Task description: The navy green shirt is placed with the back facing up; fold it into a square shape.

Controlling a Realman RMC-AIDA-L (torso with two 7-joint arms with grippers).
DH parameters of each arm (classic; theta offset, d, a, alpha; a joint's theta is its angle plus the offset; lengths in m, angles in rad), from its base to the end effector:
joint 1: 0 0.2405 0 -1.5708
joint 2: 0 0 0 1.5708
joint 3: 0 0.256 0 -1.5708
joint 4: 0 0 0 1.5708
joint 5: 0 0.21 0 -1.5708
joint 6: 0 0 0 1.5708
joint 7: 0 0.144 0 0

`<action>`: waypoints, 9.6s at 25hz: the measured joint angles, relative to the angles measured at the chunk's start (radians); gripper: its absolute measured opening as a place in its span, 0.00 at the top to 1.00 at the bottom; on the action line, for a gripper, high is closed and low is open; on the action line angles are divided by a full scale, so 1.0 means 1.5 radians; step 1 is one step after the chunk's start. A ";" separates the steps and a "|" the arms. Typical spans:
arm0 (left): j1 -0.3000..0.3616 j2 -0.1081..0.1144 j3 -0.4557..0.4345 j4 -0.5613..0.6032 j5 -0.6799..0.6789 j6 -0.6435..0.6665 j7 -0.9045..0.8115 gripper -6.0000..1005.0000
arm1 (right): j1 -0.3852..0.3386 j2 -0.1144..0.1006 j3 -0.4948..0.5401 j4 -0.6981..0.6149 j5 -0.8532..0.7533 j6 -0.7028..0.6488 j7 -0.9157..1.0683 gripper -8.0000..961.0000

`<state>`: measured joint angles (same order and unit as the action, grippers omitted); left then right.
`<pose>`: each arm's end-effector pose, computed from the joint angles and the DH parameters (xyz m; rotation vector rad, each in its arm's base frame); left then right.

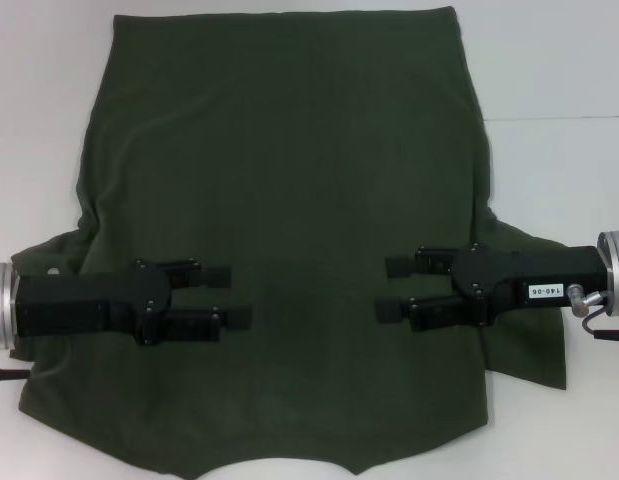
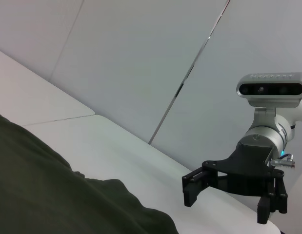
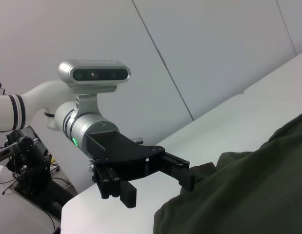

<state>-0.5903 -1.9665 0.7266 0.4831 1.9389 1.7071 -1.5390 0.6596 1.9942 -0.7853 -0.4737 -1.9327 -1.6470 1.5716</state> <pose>-0.2545 0.3246 0.0157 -2.8448 -0.8843 -0.8601 0.2305 0.3396 -0.0042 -2.8999 0.8678 0.8164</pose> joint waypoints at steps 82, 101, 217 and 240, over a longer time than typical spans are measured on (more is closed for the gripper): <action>0.065 0.055 -0.152 -0.011 0.176 -0.305 -0.459 0.17 | 0.009 -0.006 -0.036 0.005 -0.027 0.003 -0.005 0.02; 0.064 0.054 -0.135 -0.013 0.176 -0.322 -0.462 0.38 | 0.012 -0.006 -0.036 0.005 -0.027 0.003 -0.004 0.02; -0.060 0.008 -0.076 0.060 0.227 -0.404 -0.724 0.11 | 0.014 -0.005 -0.037 0.007 -0.036 0.023 0.004 0.02; -0.046 -0.009 -0.098 -0.007 0.188 -0.529 -0.563 0.12 | 0.015 -0.005 -0.036 0.007 -0.036 0.026 0.015 0.02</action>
<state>-0.6592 -1.9796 0.5799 0.4734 2.2214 0.9130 -2.3840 0.6817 1.9866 -0.8396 -0.4633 -1.9865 -1.6075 1.5938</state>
